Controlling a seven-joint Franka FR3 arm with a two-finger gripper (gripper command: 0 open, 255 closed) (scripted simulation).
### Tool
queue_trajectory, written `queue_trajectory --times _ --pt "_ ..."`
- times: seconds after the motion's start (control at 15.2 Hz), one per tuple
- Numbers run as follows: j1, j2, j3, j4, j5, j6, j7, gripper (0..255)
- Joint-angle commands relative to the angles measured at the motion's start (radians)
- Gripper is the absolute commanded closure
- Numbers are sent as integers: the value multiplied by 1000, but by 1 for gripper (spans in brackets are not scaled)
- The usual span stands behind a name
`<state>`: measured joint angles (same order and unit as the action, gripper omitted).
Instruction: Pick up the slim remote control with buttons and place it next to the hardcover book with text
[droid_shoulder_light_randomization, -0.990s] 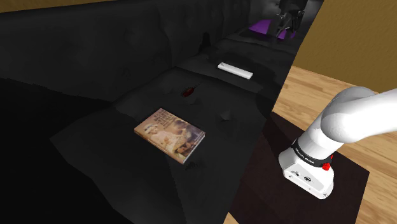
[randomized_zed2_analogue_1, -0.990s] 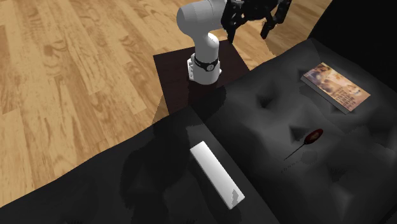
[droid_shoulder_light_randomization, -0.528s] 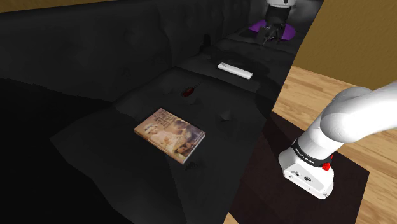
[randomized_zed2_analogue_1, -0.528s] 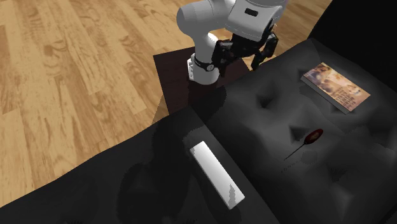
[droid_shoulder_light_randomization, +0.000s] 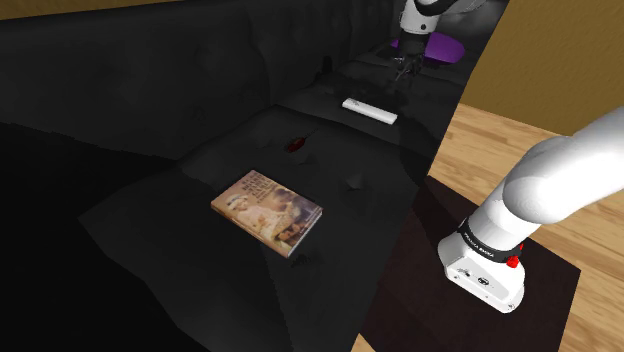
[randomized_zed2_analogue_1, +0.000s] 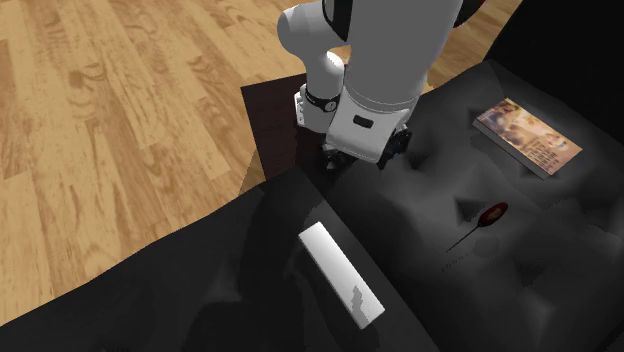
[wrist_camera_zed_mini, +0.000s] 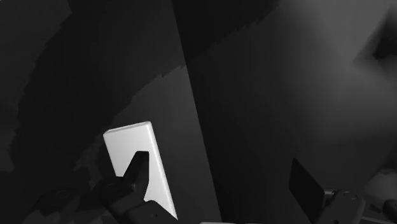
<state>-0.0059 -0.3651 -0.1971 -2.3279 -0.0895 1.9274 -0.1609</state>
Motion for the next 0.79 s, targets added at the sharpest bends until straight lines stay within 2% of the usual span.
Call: queue_trajectory --times 0.0,0.33,0.73 --pt "4 68 -17 18 10 56 -31 0" --pt "3 253 -62 101 56 167 -135 0" --pt "-16 488 -85 248 147 256 -267 0"
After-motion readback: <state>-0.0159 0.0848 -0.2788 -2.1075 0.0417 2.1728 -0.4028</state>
